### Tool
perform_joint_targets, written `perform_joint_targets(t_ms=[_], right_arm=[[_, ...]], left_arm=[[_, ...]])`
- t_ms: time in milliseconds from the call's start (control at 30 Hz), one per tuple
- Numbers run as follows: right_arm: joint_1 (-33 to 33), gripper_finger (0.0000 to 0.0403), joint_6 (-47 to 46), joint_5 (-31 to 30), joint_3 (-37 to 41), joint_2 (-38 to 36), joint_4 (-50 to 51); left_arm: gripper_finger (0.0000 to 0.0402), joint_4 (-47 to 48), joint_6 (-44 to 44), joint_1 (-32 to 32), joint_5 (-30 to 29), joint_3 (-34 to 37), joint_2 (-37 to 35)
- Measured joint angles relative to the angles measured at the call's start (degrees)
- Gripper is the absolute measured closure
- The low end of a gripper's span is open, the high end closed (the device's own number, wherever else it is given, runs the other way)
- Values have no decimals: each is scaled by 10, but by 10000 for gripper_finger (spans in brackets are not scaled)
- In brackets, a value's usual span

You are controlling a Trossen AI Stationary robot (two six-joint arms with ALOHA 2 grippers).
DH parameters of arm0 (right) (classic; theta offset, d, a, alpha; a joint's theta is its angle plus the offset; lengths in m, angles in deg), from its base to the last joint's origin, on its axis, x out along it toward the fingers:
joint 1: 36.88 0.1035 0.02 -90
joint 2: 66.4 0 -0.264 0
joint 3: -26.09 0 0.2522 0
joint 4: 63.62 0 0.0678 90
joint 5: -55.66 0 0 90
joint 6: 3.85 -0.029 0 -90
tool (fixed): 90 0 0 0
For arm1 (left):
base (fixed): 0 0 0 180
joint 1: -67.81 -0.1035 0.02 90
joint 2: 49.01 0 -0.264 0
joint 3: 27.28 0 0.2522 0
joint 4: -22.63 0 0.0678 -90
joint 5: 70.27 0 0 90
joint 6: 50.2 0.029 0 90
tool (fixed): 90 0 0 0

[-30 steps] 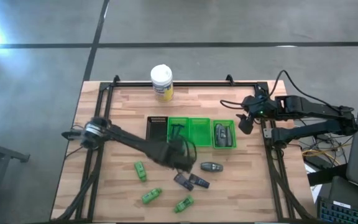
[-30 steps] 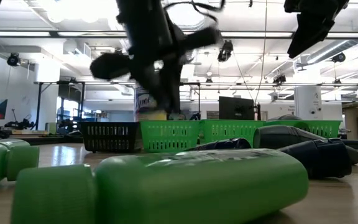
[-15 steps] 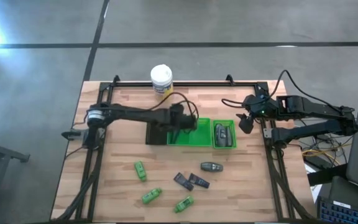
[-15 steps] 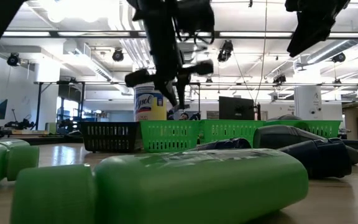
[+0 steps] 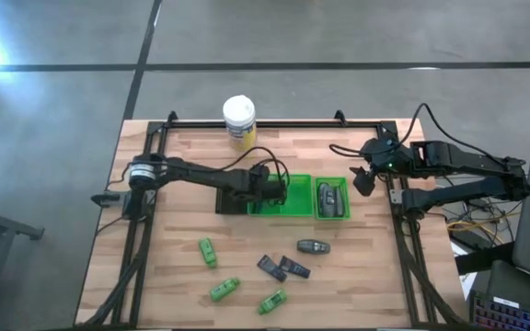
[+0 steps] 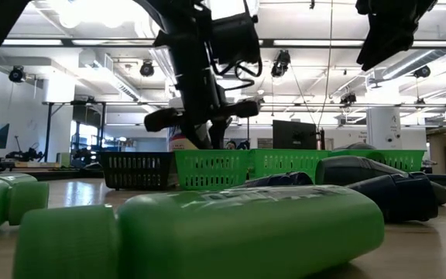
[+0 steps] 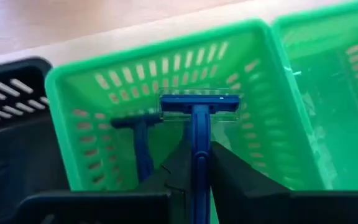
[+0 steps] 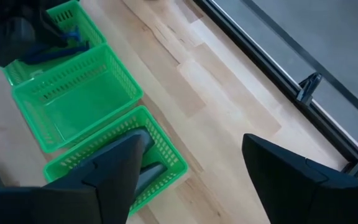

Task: Pick & Place Travel size toiletries
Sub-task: Put the razor into the left green bin, then put the shampoo into the black bin

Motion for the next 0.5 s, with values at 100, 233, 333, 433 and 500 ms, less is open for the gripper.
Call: perform_joint_targets(t_ms=[100, 233, 333, 433, 500], right_arm=[[0, 126, 0, -1, 0, 1, 0], [0, 121, 0, -1, 0, 1, 0], [0, 117, 0, -1, 0, 1, 0], [0, 113, 0, -1, 0, 1, 0], [0, 112, 2, -1, 0, 1, 0]], left_arm=[[344, -3, -1, -3, -1, 6, 0], [302, -3, 0, -3, 10, 7, 0], [264, 15, 1, 0, 10, 1, -1], [228, 41, 13, 4, 13, -10, -12], [208, 47, 48, 11, 21, -16, -29]])
